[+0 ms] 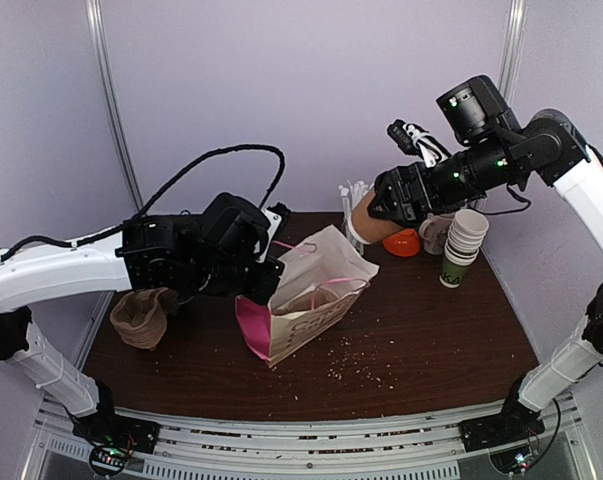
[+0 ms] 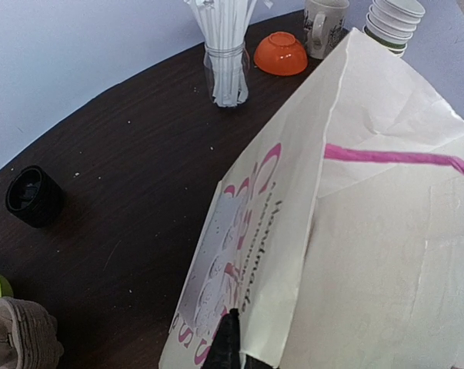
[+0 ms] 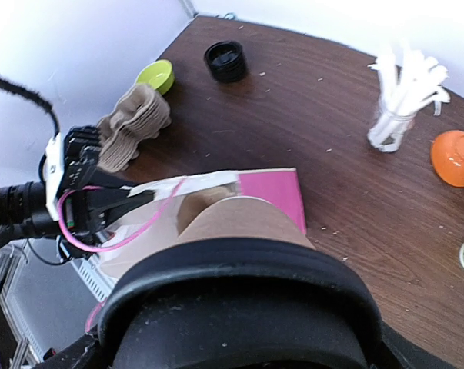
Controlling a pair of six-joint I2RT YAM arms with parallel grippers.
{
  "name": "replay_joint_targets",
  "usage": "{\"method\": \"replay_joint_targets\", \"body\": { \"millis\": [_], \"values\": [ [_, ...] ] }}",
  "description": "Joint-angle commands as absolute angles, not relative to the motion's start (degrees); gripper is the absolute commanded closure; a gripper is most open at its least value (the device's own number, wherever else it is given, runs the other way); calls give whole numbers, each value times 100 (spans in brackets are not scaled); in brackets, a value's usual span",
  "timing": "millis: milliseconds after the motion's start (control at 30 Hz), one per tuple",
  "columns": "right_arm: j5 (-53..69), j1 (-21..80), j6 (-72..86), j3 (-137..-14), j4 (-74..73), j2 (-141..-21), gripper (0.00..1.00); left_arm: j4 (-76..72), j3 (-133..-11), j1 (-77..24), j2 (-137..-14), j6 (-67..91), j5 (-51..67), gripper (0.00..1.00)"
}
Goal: Pack the takeout coffee
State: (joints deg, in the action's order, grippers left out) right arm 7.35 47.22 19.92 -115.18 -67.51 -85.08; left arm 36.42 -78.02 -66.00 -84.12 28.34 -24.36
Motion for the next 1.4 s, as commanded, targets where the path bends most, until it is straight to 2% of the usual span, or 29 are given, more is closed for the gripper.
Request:
{"method": "replay_joint_targets", "body": {
  "millis": [0,233,533,1033,1367],
  "values": [
    [989,5033,2024,-11749,-6817,-8772,16,3590,-8094,-6601,-8556,2750,-2355,100],
    [1066,5287,1945,-11694,-6690,-8946,16,3623,-8235,-6601,-8657,2853,-2296,100],
    [1077,5492,1913,-10994,-6335,-8987,16,3621,-8463,-6601,-8748,3000,-2222,100],
    [418,5535,1853,-9860,-5874,-8490,16,3437,-8349,-6601,-8668,3208,-2054,100],
    [-186,5805,1644,-8773,-4804,-8338,18,3117,-8237,-6601,-8653,3466,-1738,100]
  ]
}}
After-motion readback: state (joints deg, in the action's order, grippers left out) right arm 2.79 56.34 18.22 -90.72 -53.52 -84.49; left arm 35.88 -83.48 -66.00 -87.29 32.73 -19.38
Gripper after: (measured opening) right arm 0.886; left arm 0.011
